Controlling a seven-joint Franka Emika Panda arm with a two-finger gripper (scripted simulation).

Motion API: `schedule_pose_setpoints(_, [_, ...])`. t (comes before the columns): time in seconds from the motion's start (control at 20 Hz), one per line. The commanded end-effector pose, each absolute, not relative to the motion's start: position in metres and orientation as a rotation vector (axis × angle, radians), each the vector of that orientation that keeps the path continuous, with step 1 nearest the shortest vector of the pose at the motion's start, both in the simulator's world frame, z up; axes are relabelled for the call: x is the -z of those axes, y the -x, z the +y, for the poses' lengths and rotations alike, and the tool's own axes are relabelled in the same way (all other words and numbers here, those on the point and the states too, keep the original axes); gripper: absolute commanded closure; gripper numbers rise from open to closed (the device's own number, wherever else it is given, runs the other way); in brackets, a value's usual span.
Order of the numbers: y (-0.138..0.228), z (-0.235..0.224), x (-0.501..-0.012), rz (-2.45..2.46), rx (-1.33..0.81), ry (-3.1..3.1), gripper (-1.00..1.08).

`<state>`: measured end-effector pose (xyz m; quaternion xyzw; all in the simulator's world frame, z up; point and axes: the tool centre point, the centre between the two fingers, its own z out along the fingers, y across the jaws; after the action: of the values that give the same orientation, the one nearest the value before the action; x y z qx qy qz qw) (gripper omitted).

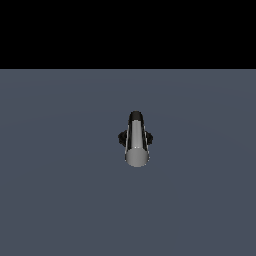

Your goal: Turn on the faucet by rotating a designated handle.

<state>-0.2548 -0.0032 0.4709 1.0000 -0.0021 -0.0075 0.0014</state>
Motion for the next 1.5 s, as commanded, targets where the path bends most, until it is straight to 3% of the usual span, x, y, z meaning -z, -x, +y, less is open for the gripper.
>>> schedule_pose_setpoints(0.0, [0.253,-0.002,-0.461,-0.004,0.024,-3.139,1.08])
schedule_pose_setpoints(1.45, [0.197,0.018,-0.246,0.041,0.009,-3.141,1.08])
